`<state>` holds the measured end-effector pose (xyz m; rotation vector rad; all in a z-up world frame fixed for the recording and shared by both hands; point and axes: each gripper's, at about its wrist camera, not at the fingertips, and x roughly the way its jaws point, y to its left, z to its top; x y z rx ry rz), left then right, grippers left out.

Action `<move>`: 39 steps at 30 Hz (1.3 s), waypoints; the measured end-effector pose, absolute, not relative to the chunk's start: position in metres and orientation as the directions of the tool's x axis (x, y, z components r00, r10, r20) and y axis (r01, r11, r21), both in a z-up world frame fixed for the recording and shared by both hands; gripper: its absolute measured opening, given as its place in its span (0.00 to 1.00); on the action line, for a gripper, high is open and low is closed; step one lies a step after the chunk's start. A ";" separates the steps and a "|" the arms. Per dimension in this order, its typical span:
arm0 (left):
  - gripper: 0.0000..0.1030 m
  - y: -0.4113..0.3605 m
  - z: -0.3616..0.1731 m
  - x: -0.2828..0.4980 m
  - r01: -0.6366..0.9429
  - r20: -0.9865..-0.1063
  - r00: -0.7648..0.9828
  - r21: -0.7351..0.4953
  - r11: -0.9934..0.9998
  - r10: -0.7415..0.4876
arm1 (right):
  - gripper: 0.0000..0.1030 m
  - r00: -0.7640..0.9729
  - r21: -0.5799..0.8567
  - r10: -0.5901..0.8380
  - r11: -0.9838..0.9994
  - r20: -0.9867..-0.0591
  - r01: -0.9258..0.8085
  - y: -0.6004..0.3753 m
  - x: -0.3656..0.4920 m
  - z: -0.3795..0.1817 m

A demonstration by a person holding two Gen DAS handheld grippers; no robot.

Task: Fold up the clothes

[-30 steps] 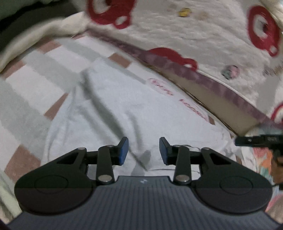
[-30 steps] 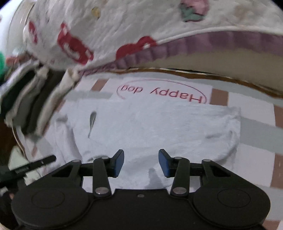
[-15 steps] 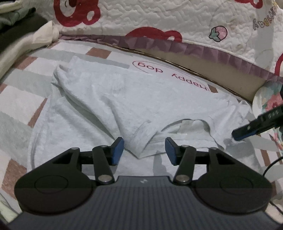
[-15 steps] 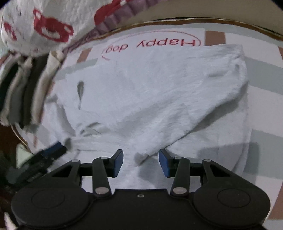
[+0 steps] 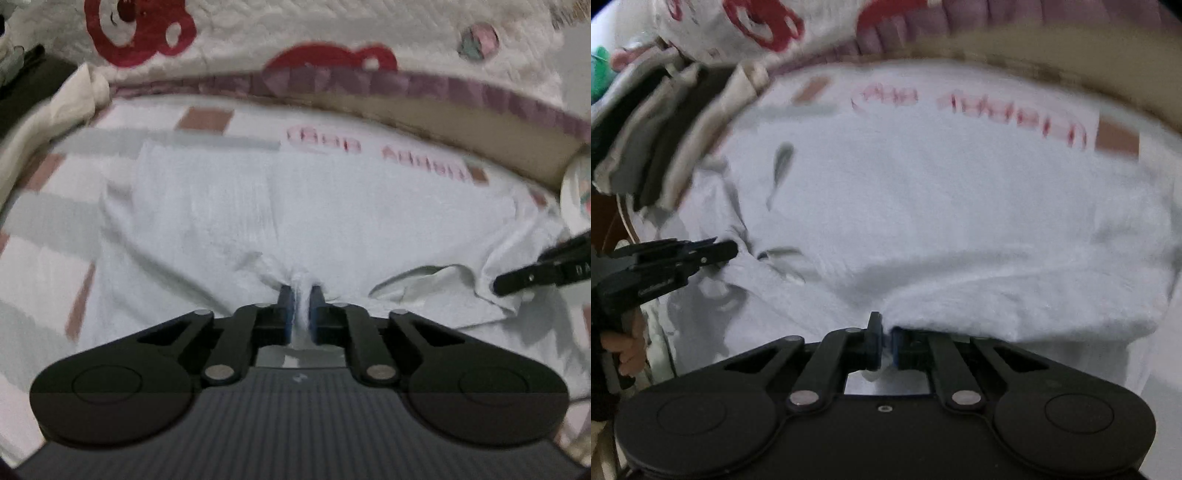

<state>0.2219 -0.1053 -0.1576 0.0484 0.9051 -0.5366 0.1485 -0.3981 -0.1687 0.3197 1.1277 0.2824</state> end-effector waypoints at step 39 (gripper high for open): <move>0.61 -0.253 -0.184 0.268 0.534 -0.727 0.440 -0.261 0.805 -0.527 | 0.14 0.498 0.500 0.358 0.847 -0.790 0.184 -0.550 0.167 -0.184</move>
